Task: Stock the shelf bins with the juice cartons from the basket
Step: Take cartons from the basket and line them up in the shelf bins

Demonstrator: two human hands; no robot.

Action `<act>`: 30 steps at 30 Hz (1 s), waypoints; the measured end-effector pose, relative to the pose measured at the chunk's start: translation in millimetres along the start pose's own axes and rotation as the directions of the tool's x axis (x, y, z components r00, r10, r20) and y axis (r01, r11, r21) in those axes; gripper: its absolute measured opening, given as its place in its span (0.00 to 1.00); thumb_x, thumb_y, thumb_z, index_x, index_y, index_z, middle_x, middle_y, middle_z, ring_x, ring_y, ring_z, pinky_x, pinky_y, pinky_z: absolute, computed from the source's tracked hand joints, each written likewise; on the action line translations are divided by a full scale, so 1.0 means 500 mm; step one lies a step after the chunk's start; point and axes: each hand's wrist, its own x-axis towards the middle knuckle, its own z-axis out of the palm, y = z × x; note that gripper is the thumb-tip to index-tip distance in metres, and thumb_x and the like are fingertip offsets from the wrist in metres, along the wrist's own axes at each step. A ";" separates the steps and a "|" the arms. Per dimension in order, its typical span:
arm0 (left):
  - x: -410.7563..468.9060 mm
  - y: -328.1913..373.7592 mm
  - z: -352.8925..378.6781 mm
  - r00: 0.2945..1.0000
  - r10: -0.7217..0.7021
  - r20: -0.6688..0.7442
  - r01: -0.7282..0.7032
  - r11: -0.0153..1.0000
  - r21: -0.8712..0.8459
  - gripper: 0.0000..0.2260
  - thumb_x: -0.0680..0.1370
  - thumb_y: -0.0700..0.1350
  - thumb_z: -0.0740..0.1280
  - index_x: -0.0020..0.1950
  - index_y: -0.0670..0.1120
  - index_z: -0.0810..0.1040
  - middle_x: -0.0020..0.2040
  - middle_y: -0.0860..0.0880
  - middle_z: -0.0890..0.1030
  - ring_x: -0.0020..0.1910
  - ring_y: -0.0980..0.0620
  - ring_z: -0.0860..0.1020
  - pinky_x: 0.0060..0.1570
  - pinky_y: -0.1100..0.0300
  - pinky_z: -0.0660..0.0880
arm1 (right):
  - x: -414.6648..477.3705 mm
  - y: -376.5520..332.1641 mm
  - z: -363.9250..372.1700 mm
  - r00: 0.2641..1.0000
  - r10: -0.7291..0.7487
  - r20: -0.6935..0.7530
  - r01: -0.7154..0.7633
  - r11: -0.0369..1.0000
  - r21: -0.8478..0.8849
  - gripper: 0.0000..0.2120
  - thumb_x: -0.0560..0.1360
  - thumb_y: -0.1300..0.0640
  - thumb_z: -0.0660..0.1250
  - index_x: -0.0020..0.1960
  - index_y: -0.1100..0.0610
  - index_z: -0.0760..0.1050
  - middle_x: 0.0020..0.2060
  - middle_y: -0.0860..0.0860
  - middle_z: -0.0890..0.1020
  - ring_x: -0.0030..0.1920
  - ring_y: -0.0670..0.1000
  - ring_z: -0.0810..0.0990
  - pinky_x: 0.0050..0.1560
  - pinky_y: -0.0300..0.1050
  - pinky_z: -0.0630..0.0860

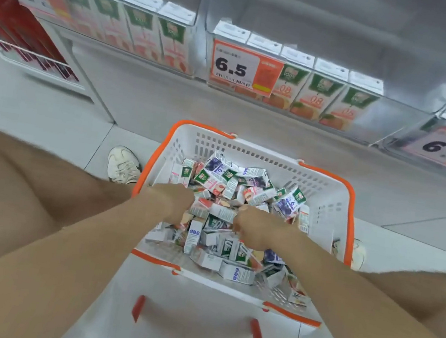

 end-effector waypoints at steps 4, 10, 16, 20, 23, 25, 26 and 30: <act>0.024 -0.001 0.031 0.988 -0.028 0.150 0.010 0.993 0.115 0.22 0.74 0.38 0.77 0.67 0.44 0.79 0.59 0.46 0.82 0.53 0.45 0.83 0.51 0.51 0.82 | -0.007 0.027 0.025 0.995 0.088 -0.050 -0.097 0.969 -0.228 0.16 0.77 0.70 0.66 0.63 0.58 0.78 0.59 0.58 0.77 0.58 0.61 0.79 0.53 0.55 0.78; 0.033 0.019 0.039 0.988 -0.044 0.145 0.005 0.965 0.263 0.17 0.73 0.30 0.73 0.58 0.44 0.80 0.48 0.48 0.81 0.45 0.48 0.82 0.47 0.54 0.82 | -0.004 0.064 0.060 0.993 0.119 0.015 -0.105 0.926 -0.364 0.22 0.76 0.67 0.73 0.69 0.59 0.76 0.70 0.59 0.72 0.67 0.62 0.73 0.60 0.57 0.76; 0.018 0.016 0.013 0.998 0.009 0.061 -0.017 0.990 0.137 0.14 0.75 0.40 0.74 0.59 0.45 0.77 0.53 0.46 0.81 0.48 0.48 0.82 0.46 0.55 0.81 | -0.001 0.084 0.059 0.996 0.086 -0.014 -0.083 0.892 -0.445 0.20 0.77 0.66 0.73 0.67 0.57 0.77 0.65 0.57 0.79 0.69 0.60 0.71 0.68 0.57 0.72; -0.002 0.019 -0.037 0.994 0.082 -0.078 -0.092 0.986 -0.138 0.21 0.75 0.48 0.76 0.67 0.48 0.76 0.63 0.48 0.78 0.57 0.46 0.79 0.51 0.54 0.77 | -0.026 0.101 0.017 0.971 0.148 -0.189 -0.174 0.976 -0.129 0.26 0.79 0.58 0.72 0.75 0.57 0.70 0.66 0.58 0.76 0.69 0.60 0.72 0.70 0.57 0.72; -0.029 0.043 -0.087 0.966 0.095 -0.242 -0.173 0.928 -0.329 0.23 0.75 0.49 0.76 0.68 0.49 0.76 0.65 0.47 0.78 0.62 0.47 0.77 0.57 0.52 0.77 | -0.063 0.102 -0.051 0.895 0.304 -0.326 -0.157 0.899 0.408 0.25 0.81 0.52 0.71 0.75 0.57 0.71 0.59 0.59 0.77 0.58 0.59 0.78 0.65 0.53 0.76; -0.049 0.061 -0.114 0.936 0.034 -0.352 -0.211 0.852 -0.479 0.23 0.75 0.48 0.76 0.68 0.49 0.77 0.63 0.46 0.79 0.60 0.47 0.79 0.58 0.52 0.79 | -0.096 0.105 -0.099 0.812 0.446 -0.376 -0.080 0.724 0.685 0.18 0.80 0.51 0.72 0.66 0.58 0.78 0.47 0.57 0.81 0.43 0.52 0.77 0.51 0.45 0.76; -0.058 0.067 -0.126 0.919 -0.017 -0.393 -0.230 0.788 -0.572 0.22 0.75 0.48 0.76 0.68 0.49 0.77 0.62 0.46 0.79 0.58 0.47 0.80 0.56 0.52 0.79 | -0.115 0.104 -0.121 0.774 0.521 -0.360 -0.020 0.589 0.808 0.15 0.79 0.51 0.73 0.60 0.59 0.81 0.41 0.56 0.83 0.37 0.50 0.78 0.44 0.45 0.77; -0.111 0.096 -0.165 0.913 -0.184 -0.364 -0.300 0.302 -0.905 0.18 0.75 0.49 0.73 0.64 0.48 0.79 0.56 0.47 0.81 0.51 0.49 0.83 0.53 0.47 0.84 | -0.196 0.083 -0.191 0.728 0.651 -0.217 0.357 -0.089 0.930 0.09 0.77 0.60 0.76 0.49 0.67 0.83 0.50 0.69 0.85 0.47 0.60 0.86 0.50 0.52 0.86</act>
